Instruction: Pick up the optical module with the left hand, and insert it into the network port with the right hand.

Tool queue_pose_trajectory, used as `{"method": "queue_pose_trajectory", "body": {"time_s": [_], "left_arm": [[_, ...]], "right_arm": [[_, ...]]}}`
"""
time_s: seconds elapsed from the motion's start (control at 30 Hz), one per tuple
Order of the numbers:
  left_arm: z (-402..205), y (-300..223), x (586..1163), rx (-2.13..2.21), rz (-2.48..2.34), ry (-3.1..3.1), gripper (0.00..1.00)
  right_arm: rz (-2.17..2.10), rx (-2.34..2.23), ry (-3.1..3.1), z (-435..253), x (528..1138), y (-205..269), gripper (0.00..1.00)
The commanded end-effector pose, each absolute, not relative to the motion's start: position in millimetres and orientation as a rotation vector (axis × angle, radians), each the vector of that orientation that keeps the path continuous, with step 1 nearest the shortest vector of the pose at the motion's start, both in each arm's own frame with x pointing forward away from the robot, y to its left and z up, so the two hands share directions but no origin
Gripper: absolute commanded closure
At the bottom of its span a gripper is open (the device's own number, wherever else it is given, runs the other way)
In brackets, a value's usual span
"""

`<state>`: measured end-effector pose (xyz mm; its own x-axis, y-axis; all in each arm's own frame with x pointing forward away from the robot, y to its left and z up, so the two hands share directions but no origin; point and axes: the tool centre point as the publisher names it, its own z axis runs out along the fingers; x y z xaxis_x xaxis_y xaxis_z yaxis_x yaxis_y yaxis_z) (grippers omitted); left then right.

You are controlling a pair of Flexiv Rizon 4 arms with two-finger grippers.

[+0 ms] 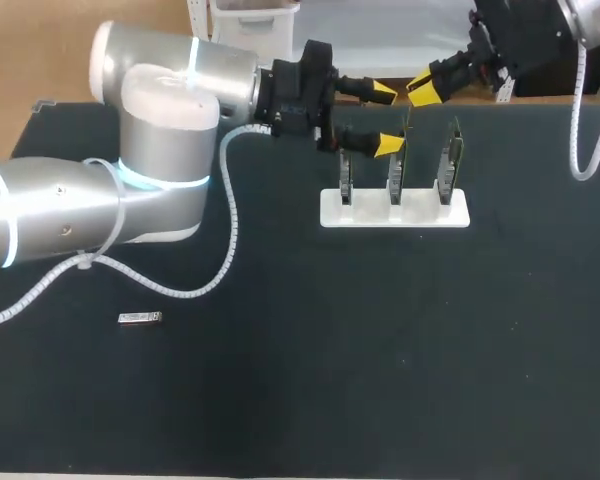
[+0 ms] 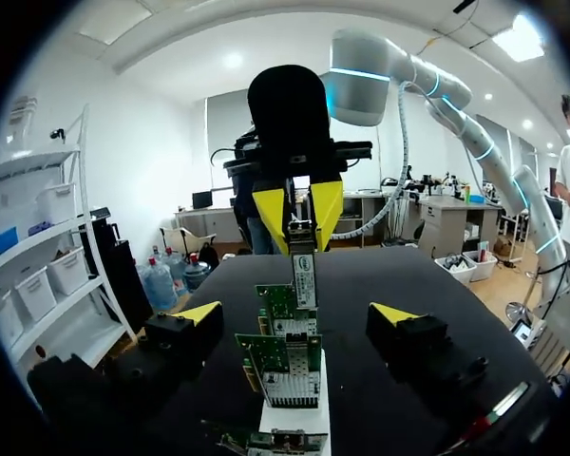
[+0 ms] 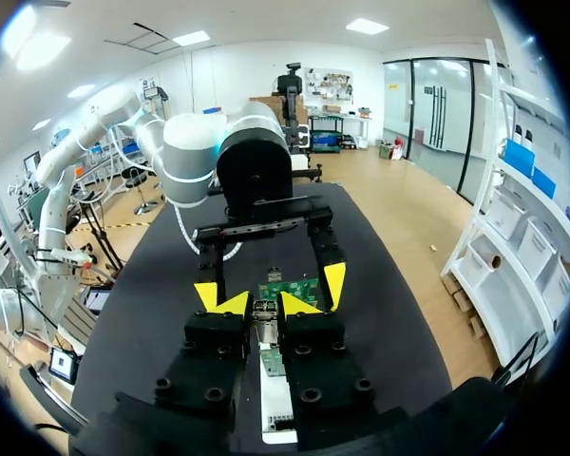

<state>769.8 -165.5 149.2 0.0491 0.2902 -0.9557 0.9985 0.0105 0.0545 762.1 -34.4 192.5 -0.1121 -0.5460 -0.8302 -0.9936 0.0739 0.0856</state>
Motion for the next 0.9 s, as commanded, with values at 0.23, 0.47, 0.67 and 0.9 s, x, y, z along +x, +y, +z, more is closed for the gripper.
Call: {"method": "queue_pose_trajectory", "body": {"time_s": [0.23, 0.47, 0.67, 0.9], "left_arm": [[145.8, -164.8, 762.0, 1.485, -1.004, 1.515, 0.0], [136.7, -164.4, 760.7, 1.509, -1.009, 1.57, 0.0], [130.9, -158.5, 761.9, 1.52, -0.986, 1.598, 0.0], [127.7, -158.9, 762.2, 1.576, -0.956, 1.597, 0.0]], "right_arm": [[0.92, -1.534, 1.724, 192.5, 761.2, -34.5, 1.0], [0.923, -1.531, 1.72, 192.3, 761.8, -35.8, 1.0], [0.928, -1.531, 1.717, 191.8, 761.9, -36.3, 1.0], [0.928, -1.528, 1.713, 190.6, 763.2, -38.0, 1.0]]}}
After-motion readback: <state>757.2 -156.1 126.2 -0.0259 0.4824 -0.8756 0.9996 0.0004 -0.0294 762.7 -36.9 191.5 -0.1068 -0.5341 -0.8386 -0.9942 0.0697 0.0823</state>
